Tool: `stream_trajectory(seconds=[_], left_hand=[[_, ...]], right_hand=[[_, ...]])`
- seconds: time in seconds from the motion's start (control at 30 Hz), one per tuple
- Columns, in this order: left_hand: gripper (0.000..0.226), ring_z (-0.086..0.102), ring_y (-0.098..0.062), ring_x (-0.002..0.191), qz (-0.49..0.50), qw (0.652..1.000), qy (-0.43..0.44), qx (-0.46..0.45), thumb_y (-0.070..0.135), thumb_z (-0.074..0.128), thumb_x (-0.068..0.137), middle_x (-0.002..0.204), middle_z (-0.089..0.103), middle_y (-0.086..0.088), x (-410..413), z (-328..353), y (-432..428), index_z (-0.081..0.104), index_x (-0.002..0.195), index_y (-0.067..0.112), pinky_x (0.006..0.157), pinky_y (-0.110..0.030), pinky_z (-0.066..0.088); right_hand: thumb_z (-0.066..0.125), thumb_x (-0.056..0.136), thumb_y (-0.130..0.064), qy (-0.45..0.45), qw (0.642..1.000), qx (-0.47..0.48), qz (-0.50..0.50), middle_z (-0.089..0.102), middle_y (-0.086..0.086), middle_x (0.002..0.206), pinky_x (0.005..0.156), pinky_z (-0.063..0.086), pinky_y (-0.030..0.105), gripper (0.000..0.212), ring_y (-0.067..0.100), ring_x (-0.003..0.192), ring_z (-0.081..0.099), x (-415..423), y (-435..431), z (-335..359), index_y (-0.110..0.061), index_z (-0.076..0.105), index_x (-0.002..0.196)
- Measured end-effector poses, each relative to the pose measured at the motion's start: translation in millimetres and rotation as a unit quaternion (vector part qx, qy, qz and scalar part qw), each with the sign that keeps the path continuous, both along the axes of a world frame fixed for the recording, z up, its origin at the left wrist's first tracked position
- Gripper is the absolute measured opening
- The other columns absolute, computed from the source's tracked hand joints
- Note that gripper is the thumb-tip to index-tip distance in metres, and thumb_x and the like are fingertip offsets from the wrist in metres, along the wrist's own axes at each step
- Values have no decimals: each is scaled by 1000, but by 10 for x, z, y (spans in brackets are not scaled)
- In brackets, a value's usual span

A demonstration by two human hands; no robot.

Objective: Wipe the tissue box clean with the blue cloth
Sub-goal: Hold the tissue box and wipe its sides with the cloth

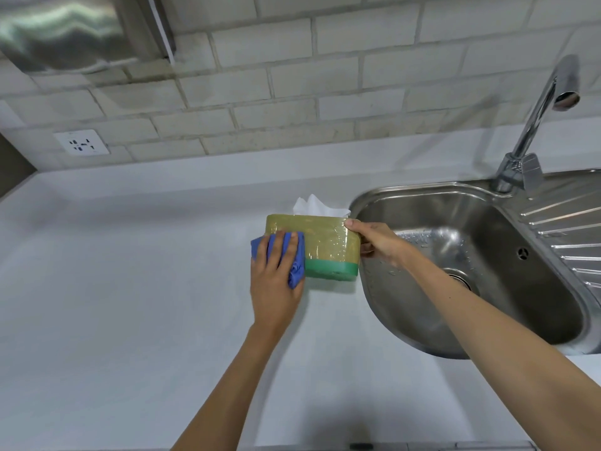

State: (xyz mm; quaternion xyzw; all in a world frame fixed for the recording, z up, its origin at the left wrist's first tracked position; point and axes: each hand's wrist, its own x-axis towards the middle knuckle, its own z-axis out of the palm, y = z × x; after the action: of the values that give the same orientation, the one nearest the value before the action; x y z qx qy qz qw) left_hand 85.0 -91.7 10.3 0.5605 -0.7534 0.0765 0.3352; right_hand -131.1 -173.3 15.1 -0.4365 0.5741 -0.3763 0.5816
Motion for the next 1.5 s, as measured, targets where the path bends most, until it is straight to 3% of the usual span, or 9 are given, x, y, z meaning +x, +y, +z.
stream_trajectory(seconds=[0.2,0.4,0.6,0.8,0.9,1.0,1.2,1.4,1.5], left_hand=[[69,54,-35,123,-111,986,-123,-25,20,78,64,133,59,-10,-521,-23,120,57,130,12,96,-55,44],[55,53,-39,122,3,1000,-6,-16,24,54,77,132,58,-16,-279,8,18,56,129,6,99,-57,45],[59,50,-34,125,-91,993,-64,-39,21,66,73,132,59,-15,-436,-46,38,56,130,9,98,-58,44],[56,41,-45,129,103,983,143,43,10,56,80,142,46,-22,-195,109,-163,49,135,4,106,-56,36],[62,40,-39,133,26,998,46,37,18,59,79,143,47,-16,-542,156,-94,46,138,8,112,-53,28],[57,49,-38,126,-49,999,-20,-9,25,56,78,135,56,-15,-528,37,19,53,133,9,104,-60,38],[57,42,-48,123,117,979,160,44,10,59,80,140,47,-23,-383,142,-152,49,136,10,104,-53,37],[58,50,-42,123,-43,998,31,-17,18,58,77,134,55,-20,-743,-18,66,52,133,6,101,-58,41],[59,46,-47,124,59,994,93,0,15,66,77,135,52,-24,-430,-50,-49,52,133,5,106,-59,35]], right_hand=[[67,72,-51,2,1000,2,8,46,-13,37,67,42,29,33,3,34,42,10,2,19,-20,60,65],[68,67,-55,13,1000,-6,4,54,-13,41,58,42,25,38,2,36,47,19,21,30,-17,63,71],[68,69,-52,12,1000,-12,19,50,-8,48,72,42,34,41,6,43,46,-18,31,40,-13,63,79],[66,75,-49,43,999,-21,22,48,-8,54,53,36,19,58,1,37,41,-22,84,55,-2,67,108],[69,62,-61,40,998,-38,38,50,-13,47,54,33,20,59,3,43,42,-6,134,91,-12,69,93],[71,43,-68,19,997,-50,54,56,2,71,69,36,30,61,15,66,46,-35,159,101,-19,72,79],[71,43,-67,34,996,-60,55,66,-11,68,64,37,23,51,10,67,50,-19,174,65,-26,75,74],[68,58,-60,22,996,-66,62,63,-18,52,66,39,20,37,-5,48,53,-70,170,22,-29,73,78],[70,51,-59,22,996,-72,48,68,-21,58,60,43,12,36,-10,53,58,-58,186,46,-30,73,72]])
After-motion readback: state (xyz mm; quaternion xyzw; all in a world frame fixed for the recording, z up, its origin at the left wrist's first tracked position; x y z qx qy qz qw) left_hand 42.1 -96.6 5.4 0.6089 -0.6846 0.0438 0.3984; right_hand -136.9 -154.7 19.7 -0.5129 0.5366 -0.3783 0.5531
